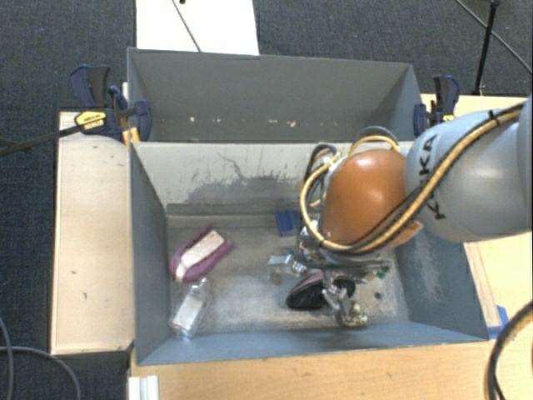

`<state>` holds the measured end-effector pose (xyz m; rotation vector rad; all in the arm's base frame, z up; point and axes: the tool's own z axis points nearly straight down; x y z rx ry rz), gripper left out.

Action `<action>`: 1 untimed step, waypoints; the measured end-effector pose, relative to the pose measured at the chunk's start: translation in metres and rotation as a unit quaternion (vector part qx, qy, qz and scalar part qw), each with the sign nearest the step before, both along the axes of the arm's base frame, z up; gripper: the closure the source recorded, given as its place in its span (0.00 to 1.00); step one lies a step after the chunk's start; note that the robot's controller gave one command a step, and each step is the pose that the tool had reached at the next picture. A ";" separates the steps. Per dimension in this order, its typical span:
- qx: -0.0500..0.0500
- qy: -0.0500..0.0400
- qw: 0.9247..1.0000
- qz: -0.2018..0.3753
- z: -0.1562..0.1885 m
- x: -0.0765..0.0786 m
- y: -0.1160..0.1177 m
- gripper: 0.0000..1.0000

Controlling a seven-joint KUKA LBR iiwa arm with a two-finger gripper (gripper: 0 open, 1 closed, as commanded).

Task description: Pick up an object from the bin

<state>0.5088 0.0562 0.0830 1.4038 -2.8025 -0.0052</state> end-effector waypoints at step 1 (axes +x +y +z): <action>0.000 -0.003 1.000 0.016 -0.013 -0.015 -0.003 0.00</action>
Offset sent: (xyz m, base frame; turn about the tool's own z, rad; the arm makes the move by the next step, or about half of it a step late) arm -0.0143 -0.0033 -0.0130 -0.0341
